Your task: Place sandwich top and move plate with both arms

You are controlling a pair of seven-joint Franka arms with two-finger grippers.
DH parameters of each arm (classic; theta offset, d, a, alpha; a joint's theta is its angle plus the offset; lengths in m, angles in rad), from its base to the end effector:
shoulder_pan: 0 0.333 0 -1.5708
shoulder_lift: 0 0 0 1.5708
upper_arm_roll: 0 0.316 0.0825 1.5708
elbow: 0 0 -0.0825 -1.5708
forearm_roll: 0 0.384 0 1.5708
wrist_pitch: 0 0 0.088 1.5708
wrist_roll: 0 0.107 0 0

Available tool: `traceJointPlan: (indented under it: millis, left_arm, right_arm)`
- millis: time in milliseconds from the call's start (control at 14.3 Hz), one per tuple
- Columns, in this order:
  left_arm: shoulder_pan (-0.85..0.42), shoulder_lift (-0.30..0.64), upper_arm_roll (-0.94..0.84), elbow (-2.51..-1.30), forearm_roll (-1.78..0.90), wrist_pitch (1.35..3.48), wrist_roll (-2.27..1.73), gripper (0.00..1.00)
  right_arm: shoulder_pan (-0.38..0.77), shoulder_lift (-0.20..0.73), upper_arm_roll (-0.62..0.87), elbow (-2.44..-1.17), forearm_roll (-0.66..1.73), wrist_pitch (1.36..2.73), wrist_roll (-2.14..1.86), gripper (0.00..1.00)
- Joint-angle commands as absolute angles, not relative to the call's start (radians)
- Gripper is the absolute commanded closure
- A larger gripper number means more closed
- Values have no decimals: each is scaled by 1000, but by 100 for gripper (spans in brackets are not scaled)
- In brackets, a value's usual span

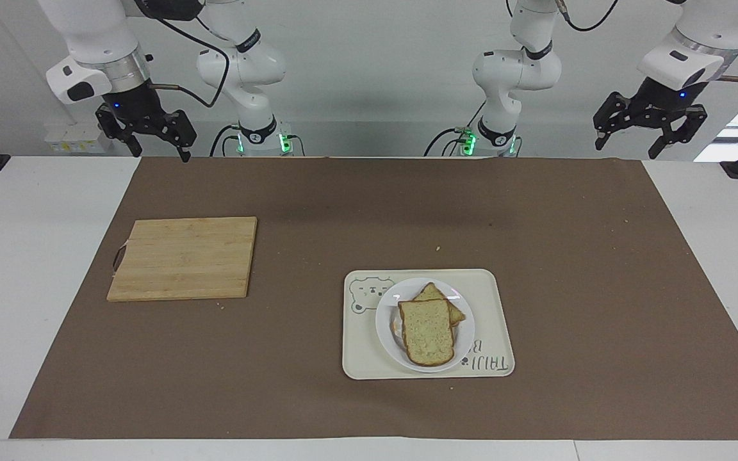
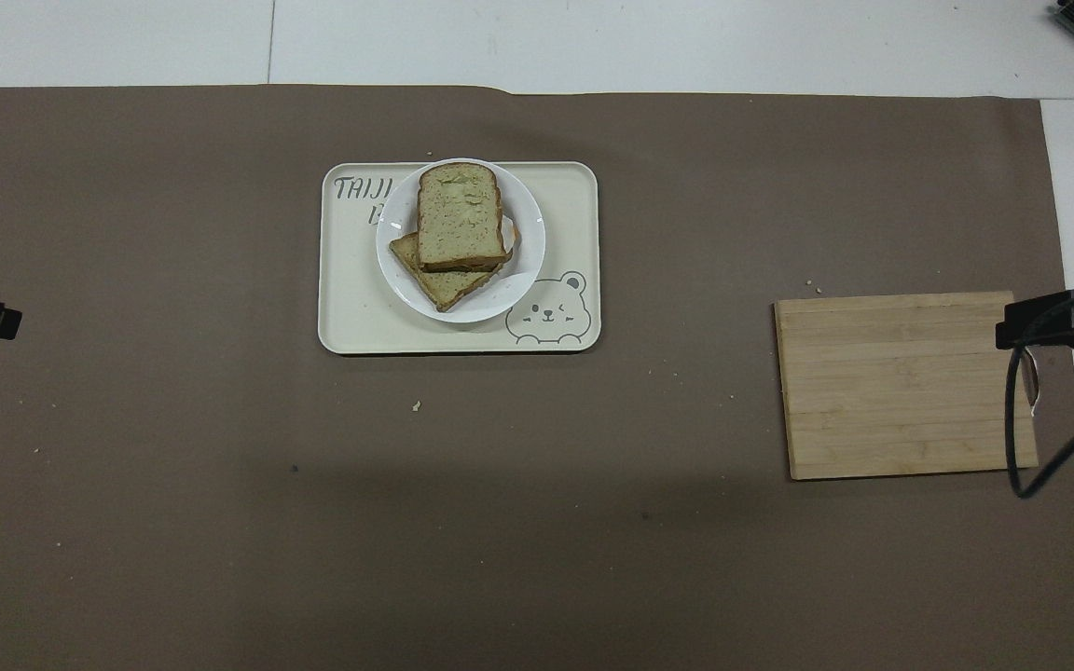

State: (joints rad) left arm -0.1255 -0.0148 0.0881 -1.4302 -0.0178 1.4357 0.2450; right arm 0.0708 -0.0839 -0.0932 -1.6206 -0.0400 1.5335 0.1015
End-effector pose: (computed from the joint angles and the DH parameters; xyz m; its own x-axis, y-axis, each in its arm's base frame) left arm 0.5342 -0.0216 0.6859 0.9594 -0.2809 0.0242 -0.2813 -0.9595 0.0134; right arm 0.5242 -0.0184 0.6429 0.9922 -0.1247 -0.0003 -0.1246 -0.9917 0.0324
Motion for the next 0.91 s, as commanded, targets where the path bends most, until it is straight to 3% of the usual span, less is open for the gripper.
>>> traceJointPlan:
  millis: [0, 839]
  left_arm:
    - [-126, -15, 92, -1413, -1, 1407, 184, 0]
    - [-104, -21, 97, -1417, -8, 1385, 112, 0]
  right_arm:
    - [71, -98, -98, -1626, -37, 1532, 74, 0]
    - [71, -98, -98, -1626, -37, 1532, 72, 0]
